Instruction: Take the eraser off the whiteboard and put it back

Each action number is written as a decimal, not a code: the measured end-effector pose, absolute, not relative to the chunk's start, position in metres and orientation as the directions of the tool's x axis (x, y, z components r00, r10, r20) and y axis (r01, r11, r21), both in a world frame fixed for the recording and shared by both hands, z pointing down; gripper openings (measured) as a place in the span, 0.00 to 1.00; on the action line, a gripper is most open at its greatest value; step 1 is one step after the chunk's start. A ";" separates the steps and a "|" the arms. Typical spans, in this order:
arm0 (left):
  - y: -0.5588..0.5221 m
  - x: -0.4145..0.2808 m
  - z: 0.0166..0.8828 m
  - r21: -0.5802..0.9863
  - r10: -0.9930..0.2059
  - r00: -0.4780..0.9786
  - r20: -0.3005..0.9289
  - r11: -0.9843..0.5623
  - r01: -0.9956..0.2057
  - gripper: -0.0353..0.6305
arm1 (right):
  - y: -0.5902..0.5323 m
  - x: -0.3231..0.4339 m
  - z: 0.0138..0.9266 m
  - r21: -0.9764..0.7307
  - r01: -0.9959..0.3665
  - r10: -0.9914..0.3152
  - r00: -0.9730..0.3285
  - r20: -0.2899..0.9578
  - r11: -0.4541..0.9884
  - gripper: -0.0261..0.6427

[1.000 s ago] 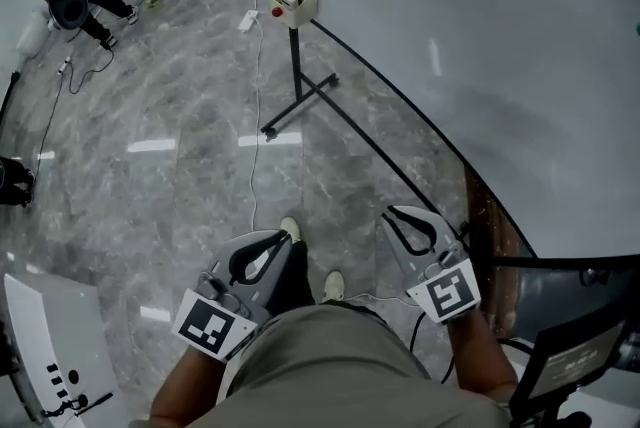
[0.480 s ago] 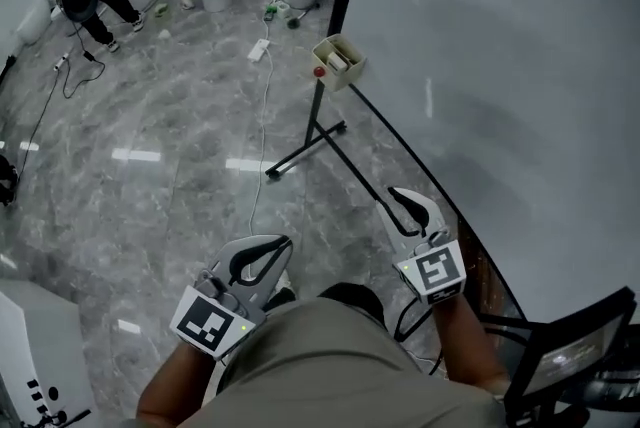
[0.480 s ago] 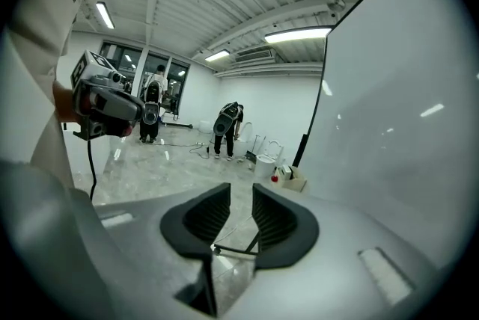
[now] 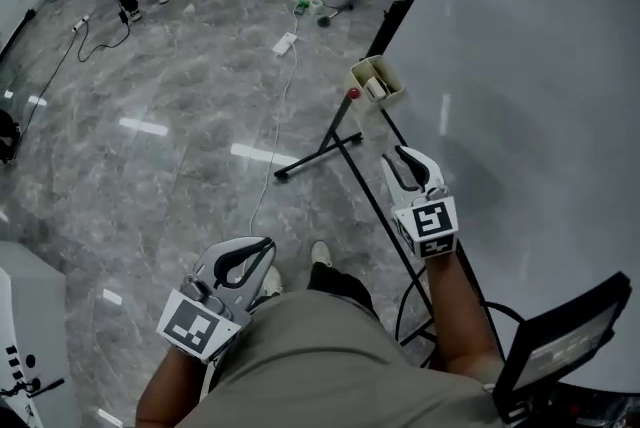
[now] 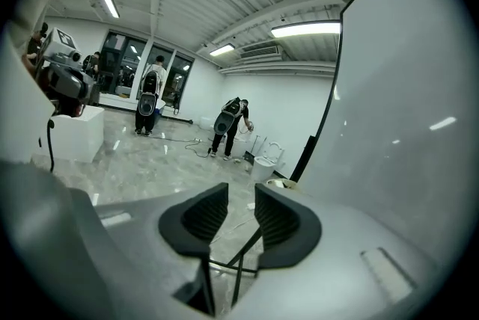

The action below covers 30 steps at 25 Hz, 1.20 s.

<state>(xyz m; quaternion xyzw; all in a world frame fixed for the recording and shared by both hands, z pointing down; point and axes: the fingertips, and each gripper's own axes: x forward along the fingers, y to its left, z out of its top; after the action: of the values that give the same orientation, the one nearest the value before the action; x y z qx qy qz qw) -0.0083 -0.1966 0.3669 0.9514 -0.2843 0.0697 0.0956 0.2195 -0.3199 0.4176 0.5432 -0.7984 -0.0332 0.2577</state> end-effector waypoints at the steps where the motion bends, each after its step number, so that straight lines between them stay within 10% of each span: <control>1: -0.204 -0.009 0.367 0.137 -0.543 0.817 0.193 -0.810 -0.571 0.08 | -0.336 0.225 0.421 0.334 -0.850 -0.884 -0.275 0.379 0.408 0.20; 30: -0.294 0.030 0.359 0.085 -0.720 0.654 0.234 -0.654 -0.751 0.08 | -0.523 0.273 0.514 0.273 -0.837 -0.818 -0.305 0.488 0.475 0.34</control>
<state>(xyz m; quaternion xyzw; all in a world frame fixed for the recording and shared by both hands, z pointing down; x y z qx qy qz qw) 0.0302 -0.2942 0.3587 0.9051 -0.4064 0.0899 0.0874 0.2726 -0.5226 0.5138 0.5120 -0.8077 0.0163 0.2919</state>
